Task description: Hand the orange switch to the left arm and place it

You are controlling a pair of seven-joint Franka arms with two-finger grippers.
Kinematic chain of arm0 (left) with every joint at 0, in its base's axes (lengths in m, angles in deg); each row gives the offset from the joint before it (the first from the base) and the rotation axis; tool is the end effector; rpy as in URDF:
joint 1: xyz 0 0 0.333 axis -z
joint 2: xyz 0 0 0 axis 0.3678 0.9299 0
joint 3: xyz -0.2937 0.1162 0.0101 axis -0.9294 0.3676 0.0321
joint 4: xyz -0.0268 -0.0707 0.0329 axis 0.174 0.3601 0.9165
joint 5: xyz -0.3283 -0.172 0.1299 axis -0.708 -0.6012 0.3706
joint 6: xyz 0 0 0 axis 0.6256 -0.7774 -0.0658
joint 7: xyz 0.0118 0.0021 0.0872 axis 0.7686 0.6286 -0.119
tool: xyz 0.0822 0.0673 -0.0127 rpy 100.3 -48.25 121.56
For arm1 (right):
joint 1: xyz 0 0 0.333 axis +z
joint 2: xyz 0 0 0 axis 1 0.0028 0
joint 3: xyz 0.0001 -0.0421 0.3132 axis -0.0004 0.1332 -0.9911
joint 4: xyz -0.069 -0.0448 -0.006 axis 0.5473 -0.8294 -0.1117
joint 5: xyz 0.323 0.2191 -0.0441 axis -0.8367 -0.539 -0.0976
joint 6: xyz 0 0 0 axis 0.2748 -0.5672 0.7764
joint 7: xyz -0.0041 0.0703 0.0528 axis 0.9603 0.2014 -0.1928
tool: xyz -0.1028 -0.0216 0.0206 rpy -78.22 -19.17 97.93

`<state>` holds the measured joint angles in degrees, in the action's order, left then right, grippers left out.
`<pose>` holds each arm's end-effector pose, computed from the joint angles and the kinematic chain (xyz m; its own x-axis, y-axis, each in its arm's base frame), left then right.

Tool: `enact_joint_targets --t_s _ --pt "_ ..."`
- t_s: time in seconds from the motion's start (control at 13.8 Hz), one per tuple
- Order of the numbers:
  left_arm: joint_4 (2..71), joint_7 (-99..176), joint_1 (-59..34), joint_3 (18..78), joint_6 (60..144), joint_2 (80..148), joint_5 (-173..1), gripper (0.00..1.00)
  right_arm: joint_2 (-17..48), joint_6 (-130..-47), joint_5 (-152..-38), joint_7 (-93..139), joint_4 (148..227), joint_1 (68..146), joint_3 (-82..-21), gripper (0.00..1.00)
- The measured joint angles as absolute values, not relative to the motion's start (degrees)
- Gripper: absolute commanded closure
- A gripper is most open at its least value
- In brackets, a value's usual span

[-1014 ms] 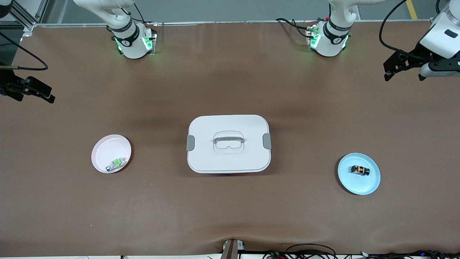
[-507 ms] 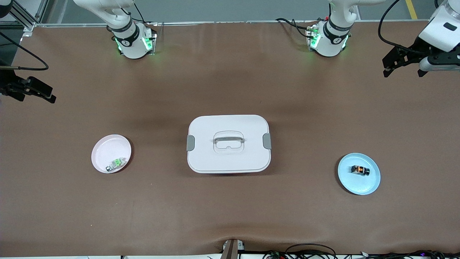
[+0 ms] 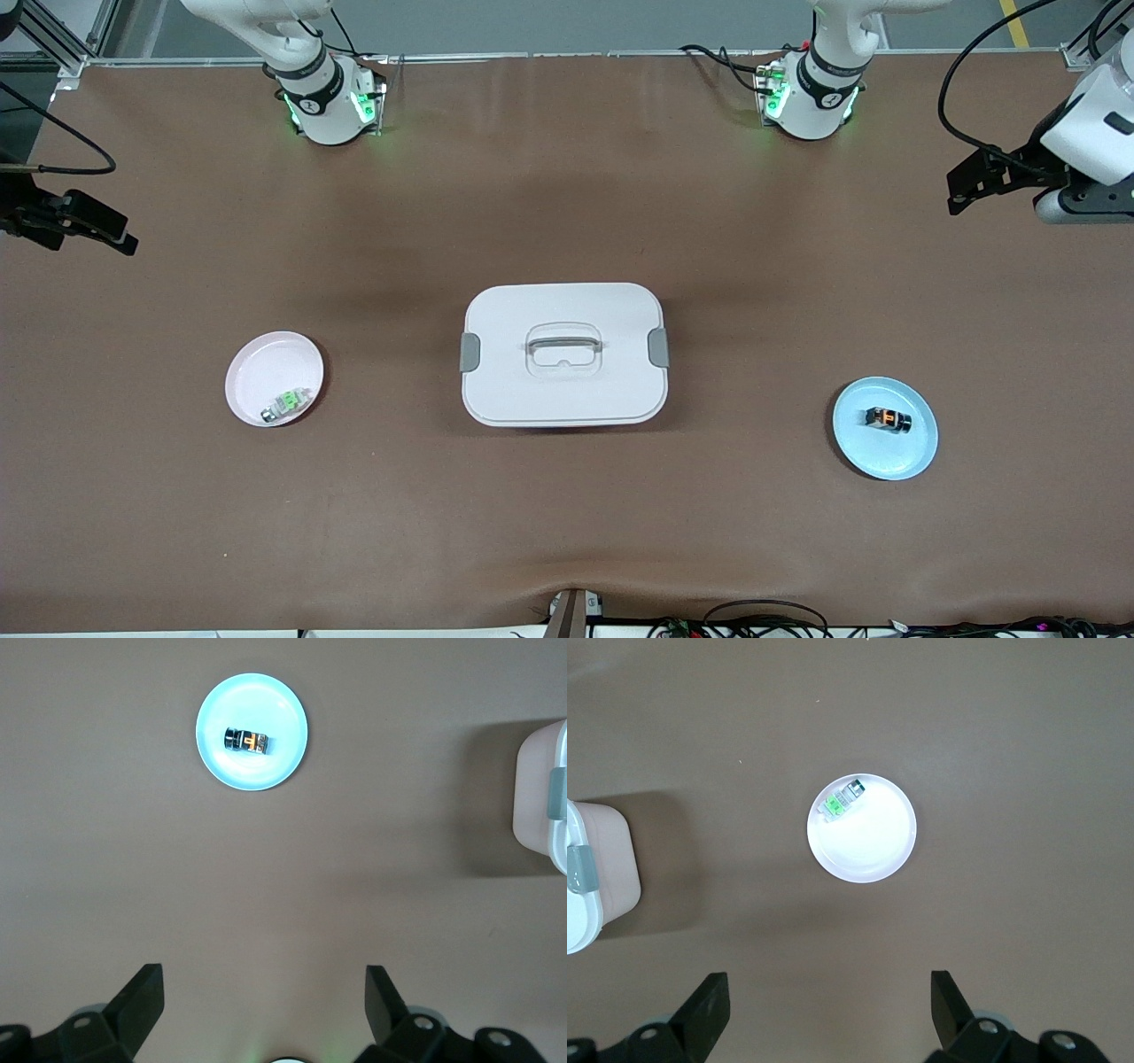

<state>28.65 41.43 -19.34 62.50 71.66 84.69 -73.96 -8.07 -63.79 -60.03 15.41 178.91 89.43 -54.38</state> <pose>0.5267 -0.0534 0.6361 0.9987 -0.0419 -0.0298 -0.0434 -0.9977 -0.0528 0.5526 -0.0248 0.6264 0.9949 -0.1004 0.0079 -0.1000 -0.9941 -0.0412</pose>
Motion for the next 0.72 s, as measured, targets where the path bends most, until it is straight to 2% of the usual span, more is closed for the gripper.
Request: enact_joint_targets --t_s 0.72 --pt "29.0 41.4 -19.5 62.7 71.6 82.3 -74.0 0.00 -8.1 -65.7 -59.6 15.4 179.2 90.1 -55.4 0.00"
